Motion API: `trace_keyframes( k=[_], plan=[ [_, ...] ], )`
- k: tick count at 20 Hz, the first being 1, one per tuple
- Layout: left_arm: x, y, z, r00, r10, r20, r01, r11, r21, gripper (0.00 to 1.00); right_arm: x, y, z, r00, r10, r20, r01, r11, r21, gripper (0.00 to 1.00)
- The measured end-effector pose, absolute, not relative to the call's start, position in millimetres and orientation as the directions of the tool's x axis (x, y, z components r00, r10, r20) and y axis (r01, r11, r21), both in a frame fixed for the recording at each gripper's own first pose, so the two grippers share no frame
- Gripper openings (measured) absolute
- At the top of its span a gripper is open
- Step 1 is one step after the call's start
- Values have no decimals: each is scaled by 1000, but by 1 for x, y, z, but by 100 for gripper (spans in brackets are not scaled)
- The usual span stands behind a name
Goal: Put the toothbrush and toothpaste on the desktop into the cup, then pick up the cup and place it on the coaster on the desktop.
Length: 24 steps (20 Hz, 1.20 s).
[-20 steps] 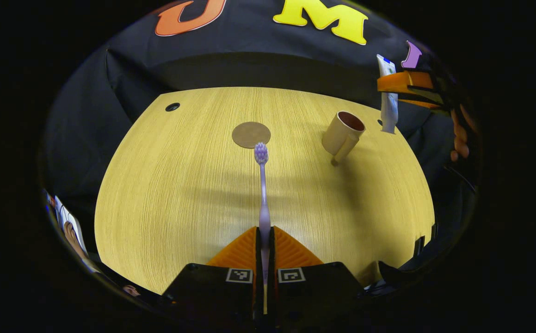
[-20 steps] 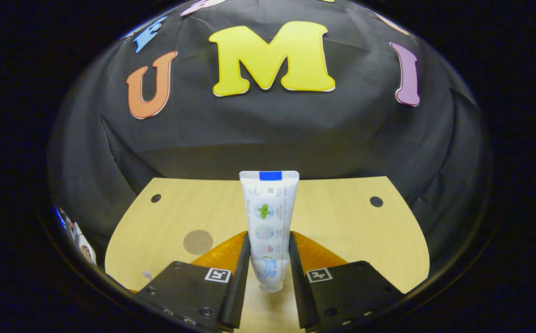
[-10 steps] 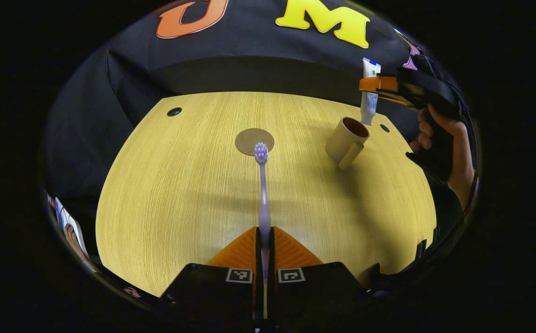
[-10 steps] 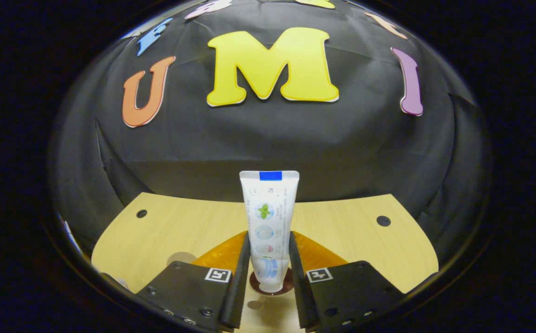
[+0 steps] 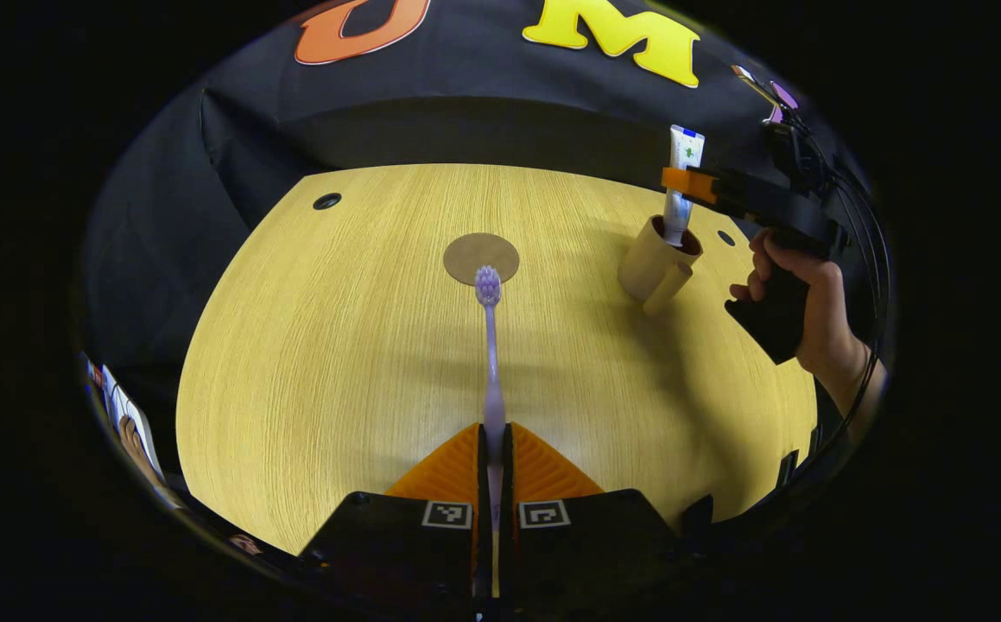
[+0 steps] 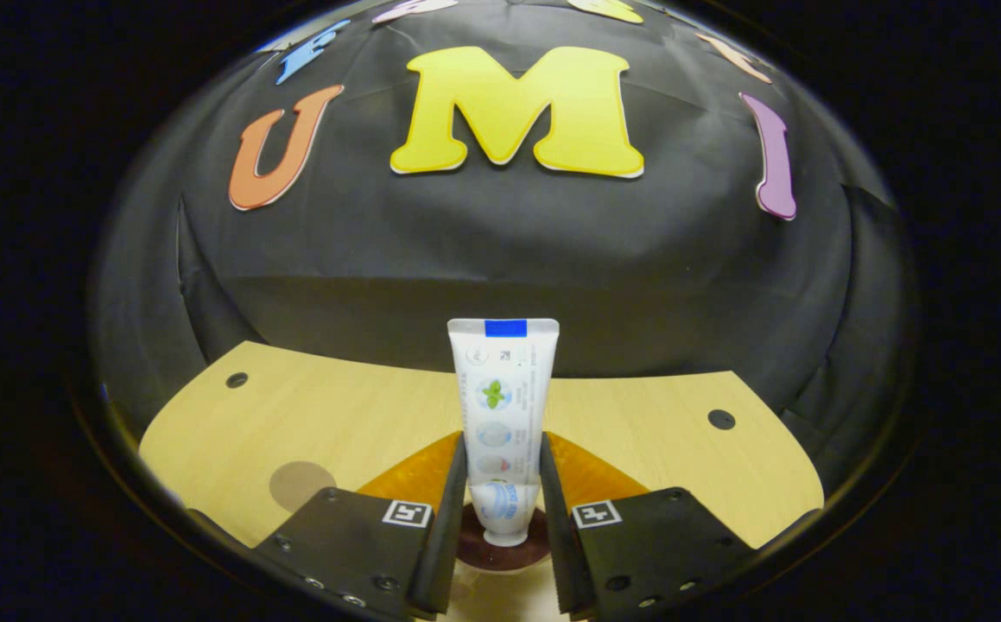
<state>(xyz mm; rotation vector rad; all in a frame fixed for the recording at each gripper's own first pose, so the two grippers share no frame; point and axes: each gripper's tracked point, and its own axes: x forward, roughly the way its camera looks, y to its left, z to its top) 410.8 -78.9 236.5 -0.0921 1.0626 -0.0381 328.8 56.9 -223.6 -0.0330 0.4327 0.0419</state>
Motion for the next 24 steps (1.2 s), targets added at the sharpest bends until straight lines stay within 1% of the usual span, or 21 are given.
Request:
trace_keyframes(
  k=[5, 8, 9, 10, 11, 15, 21, 24],
  plan=[
    [416, -84, 239, 475, -84, -876, -7, 995, -99, 6, 327, 51, -237, 896, 11, -445, -25, 999, -24, 43],
    [416, -88, 236, 469, -91, -879, -17, 994, -112, 6, 324, 55, -237, 892, 30, -452, -47, 999, -26, 49],
    [418, -88, 235, 471, -93, -877, -17, 993, -115, 6, 324, 54, -238, 894, 29, -447, -50, 998, -35, 55],
    [419, -88, 236, 474, -93, -875, -13, 993, -113, 6, 323, 54, -234, 896, 28, -443, -51, 998, -39, 71],
    [422, -90, 236, 482, -92, -872, -9, 994, -110, 6, 322, 54, -232, 898, 29, -439, -52, 998, -40, 78],
    [434, -101, 245, 520, -102, -848, 21, 994, -107, 6, 313, 52, -217, 904, 38, -426, -56, 998, -30, 81],
    [465, -126, 271, 594, -128, -794, 58, 992, -116, 6, 288, 44, -198, 904, 57, -424, -67, 998, -9, 81],
    [488, -136, 284, 644, -134, -753, 69, 991, -117, 6, 276, 31, -188, 910, 47, -411, -53, 999, -4, 81]
  ],
)
